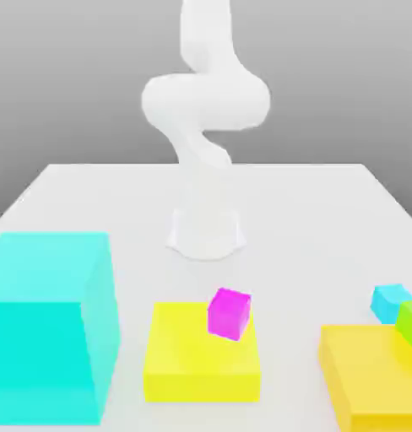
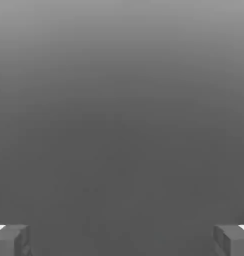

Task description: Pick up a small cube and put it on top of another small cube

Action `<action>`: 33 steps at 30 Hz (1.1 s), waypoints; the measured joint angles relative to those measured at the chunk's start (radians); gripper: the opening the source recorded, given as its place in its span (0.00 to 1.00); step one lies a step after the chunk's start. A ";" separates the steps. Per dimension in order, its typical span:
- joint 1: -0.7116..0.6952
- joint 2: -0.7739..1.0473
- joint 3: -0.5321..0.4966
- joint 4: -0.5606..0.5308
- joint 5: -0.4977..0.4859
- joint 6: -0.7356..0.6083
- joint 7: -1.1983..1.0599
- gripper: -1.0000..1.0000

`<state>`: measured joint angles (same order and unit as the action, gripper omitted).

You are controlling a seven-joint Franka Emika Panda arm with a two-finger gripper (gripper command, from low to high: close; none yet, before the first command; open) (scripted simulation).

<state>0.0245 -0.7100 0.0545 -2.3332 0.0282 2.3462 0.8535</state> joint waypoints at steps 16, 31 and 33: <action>0.159 0.575 0.429 -0.214 -0.014 0.300 0.486 0.50; 0.535 1.071 0.232 -0.255 -0.479 0.568 1.042 0.00; 0.535 1.071 0.232 -0.255 -0.479 0.570 1.043 0.00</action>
<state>0.5595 0.3608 0.2862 -2.5879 -0.4510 2.9159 1.8963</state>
